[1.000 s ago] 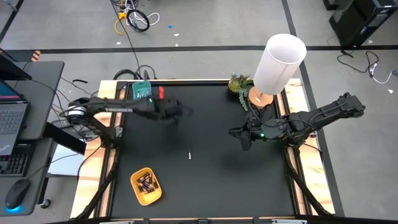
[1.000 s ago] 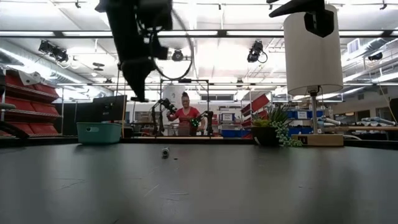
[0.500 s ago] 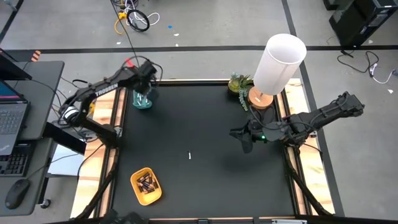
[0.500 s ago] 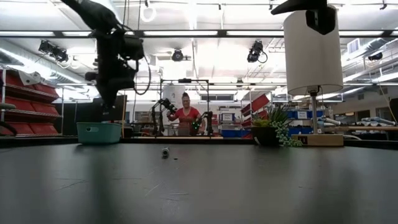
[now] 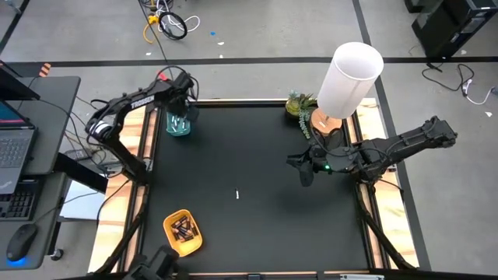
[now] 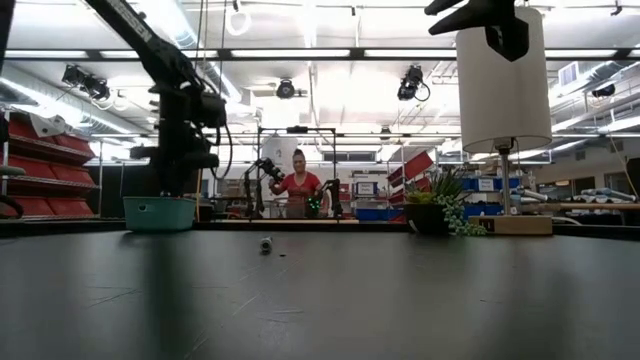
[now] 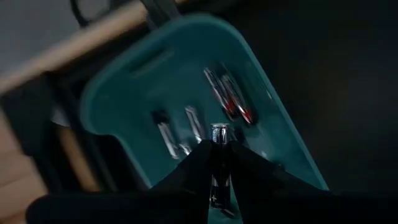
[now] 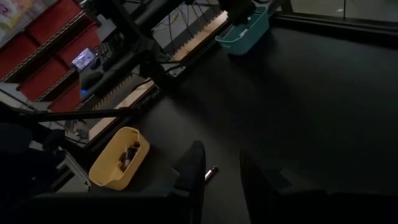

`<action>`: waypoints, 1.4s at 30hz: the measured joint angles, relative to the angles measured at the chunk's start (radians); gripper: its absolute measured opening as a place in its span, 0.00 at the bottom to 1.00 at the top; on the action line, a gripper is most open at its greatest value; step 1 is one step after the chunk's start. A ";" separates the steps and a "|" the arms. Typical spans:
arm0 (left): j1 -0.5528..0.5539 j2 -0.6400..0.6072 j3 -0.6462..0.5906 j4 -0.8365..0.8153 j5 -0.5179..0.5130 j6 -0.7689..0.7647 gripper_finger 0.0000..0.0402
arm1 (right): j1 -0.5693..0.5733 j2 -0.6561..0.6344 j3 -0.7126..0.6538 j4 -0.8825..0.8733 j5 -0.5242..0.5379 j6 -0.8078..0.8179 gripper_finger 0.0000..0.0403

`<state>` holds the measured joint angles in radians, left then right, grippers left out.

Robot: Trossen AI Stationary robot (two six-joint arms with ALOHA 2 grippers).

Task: Sort batteries
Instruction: Put the silver battery into the blue bin

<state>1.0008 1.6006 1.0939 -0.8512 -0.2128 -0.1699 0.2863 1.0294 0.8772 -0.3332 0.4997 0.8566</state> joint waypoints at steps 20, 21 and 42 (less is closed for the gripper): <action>-0.049 -0.088 0.032 -0.038 0.038 0.031 0.45 | 0.000 0.000 0.000 0.004 -0.025 0.004 0.22; -0.061 -0.113 0.039 -0.021 0.045 0.026 0.46 | 0.000 0.000 0.000 0.005 -0.025 0.004 0.22; -0.754 -0.205 -0.068 0.139 0.284 -0.475 0.46 | 0.007 0.000 0.000 0.027 0.005 0.055 0.22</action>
<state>0.2467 1.3953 1.0257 -0.7124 0.0716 -0.6445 0.2937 1.0294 0.8772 -0.3064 0.5045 0.9115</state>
